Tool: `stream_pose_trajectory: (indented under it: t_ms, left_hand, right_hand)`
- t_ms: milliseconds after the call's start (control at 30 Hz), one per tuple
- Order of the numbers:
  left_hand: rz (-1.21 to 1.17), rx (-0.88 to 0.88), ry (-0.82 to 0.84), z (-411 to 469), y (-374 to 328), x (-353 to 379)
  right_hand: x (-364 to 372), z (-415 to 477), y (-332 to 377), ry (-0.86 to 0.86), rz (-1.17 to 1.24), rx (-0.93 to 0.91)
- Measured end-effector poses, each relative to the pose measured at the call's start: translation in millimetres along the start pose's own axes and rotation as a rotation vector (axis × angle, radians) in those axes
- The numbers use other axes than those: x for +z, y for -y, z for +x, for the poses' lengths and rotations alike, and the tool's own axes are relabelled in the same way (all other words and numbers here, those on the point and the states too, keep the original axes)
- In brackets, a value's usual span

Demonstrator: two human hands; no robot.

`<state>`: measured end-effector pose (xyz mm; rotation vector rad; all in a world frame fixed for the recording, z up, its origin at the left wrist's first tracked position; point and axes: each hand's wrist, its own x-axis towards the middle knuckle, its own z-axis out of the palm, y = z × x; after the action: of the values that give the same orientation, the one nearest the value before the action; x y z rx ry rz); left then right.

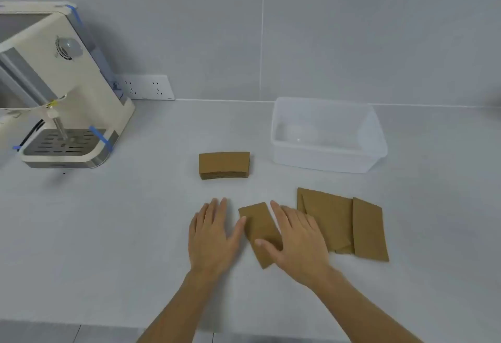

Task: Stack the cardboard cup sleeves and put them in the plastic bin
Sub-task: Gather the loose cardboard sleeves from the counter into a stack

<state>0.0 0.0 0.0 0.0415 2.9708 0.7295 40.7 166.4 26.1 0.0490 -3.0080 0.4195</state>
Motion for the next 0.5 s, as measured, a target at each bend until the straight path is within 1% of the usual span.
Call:
stream_pose_trajectory:
  t_ms: [100, 200, 333, 500]
  left_hand:
    - [0.072, 0.015, -0.033, 0, 2, 3]
    - [0.085, 0.025, -0.064, 0, 3, 5]
    - [0.088, 0.022, -0.049, 0, 4, 4]
    - [0.021, 0.0, -0.021, 0, 1, 1]
  right_hand:
    - [7, -2, 7, -0.01, -0.011, 0.011]
    - [13, -3, 11, 0.001, -0.056, 0.037]
    - [15, -4, 14, 0.028, -0.11, 0.041]
    - [14, -2, 20, 0.02, -0.095, 0.026]
